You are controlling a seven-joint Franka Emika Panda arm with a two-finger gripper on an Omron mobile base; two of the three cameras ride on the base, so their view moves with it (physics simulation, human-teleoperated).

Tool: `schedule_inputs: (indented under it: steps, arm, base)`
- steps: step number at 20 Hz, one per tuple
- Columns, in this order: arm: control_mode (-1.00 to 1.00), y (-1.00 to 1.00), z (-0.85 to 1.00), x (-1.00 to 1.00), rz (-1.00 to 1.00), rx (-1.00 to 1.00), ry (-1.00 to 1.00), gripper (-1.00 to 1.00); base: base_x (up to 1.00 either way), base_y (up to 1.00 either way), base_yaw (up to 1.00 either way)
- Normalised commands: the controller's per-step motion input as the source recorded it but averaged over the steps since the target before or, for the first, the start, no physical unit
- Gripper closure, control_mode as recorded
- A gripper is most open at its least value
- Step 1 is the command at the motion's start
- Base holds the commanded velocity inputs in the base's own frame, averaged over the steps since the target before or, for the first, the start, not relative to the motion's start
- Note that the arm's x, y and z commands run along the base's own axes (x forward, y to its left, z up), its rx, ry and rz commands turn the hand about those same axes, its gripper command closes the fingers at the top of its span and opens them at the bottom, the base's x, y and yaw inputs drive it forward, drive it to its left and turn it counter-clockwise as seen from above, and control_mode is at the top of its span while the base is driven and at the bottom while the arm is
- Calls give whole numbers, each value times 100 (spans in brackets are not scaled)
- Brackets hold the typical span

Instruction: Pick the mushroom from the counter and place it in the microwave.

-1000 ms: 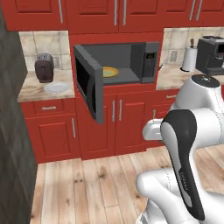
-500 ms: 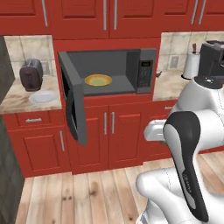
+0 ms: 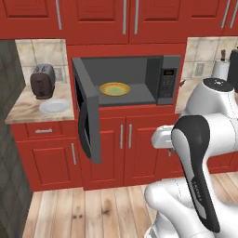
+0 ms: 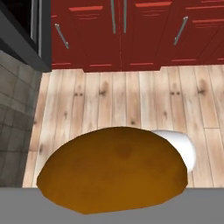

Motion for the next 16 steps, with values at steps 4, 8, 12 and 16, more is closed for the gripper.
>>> schedule_inputs:
  steps: [4,8,12,16]
  arm:
    - [100,0,0,0,0,0,0,100]
    - [100,0,0,0,0,0,0,100]
    - [100,0,0,0,0,0,0,100]
    - [100,0,0,0,0,0,0,100]
  base:
    - [59,-56,8]
    - [93,-43,0]
    - [100,0,-2]
    - [100,0,0]
